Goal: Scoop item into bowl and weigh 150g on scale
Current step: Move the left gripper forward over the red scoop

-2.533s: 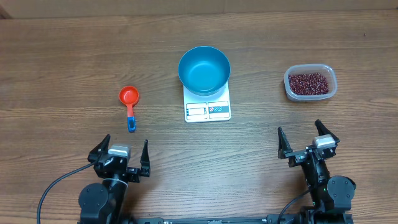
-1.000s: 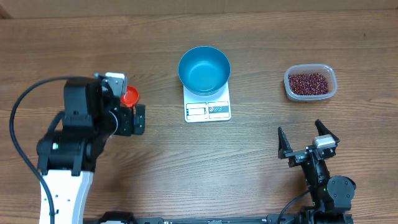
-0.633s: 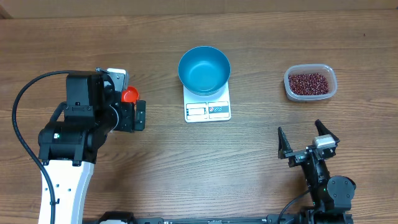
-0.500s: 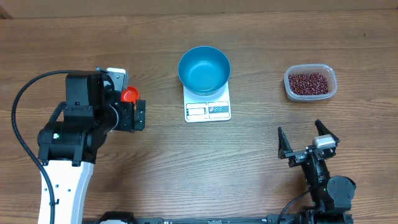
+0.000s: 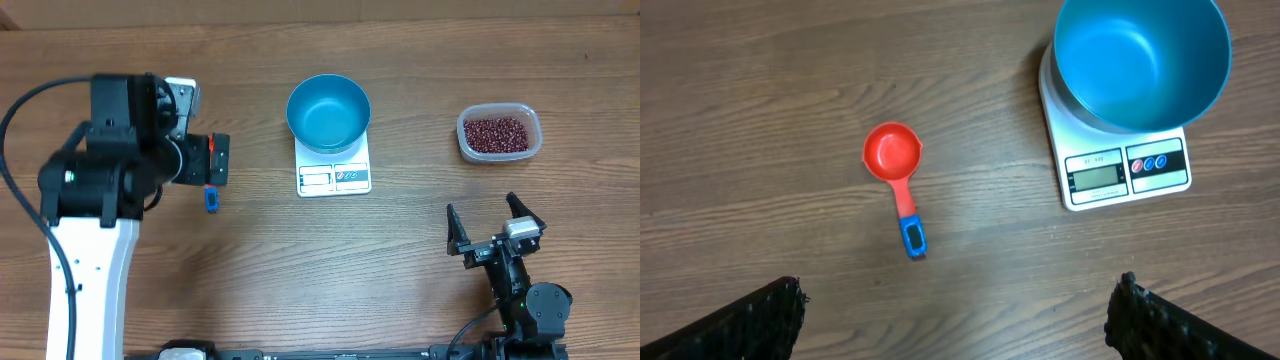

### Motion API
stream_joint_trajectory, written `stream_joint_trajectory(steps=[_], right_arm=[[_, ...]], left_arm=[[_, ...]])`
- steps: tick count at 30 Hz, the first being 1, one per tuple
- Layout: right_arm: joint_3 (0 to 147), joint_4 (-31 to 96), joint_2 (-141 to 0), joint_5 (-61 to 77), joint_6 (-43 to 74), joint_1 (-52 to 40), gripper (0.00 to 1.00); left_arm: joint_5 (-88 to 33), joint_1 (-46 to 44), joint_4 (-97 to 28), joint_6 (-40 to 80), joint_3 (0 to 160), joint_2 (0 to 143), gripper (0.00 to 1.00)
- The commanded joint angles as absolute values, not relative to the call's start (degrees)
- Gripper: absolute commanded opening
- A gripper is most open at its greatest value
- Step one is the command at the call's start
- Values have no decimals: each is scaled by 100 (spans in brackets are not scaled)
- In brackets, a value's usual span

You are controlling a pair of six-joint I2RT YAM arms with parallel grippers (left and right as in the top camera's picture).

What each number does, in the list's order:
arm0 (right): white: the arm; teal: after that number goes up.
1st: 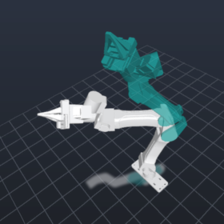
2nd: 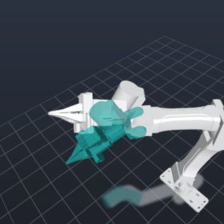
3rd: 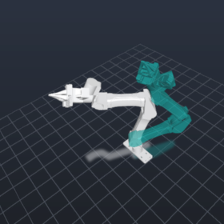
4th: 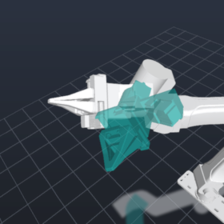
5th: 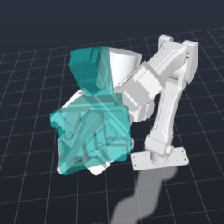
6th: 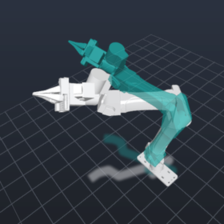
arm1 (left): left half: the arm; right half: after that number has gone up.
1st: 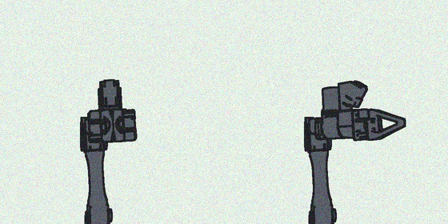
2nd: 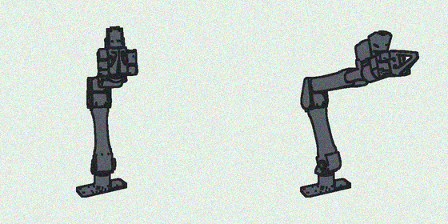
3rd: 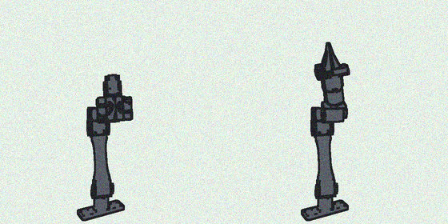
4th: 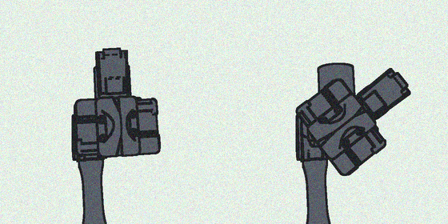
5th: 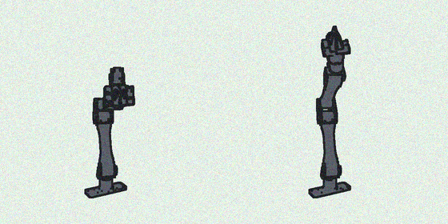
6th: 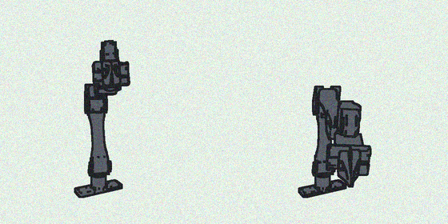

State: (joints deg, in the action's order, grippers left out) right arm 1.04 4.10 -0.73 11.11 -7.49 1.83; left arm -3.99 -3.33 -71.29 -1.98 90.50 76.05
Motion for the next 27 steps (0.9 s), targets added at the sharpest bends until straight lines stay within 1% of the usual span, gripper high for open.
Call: stream_joint_trajectory(steps=[1,8,22,27], right_arm=[[47,390,-16,1052,-757,165,100],[47,390,-16,1052,-757,165,100],[47,390,-16,1052,-757,165,100],[47,390,-16,1052,-757,165,100]], left_arm=[[-454,-303,-7247,-349,9513,7915,99],[-849,-296,-7432,-386,9959,8479,99],[-843,-279,-7540,-613,10197,9231,100],[-860,-82,-7564,-622,10197,9371,99]])
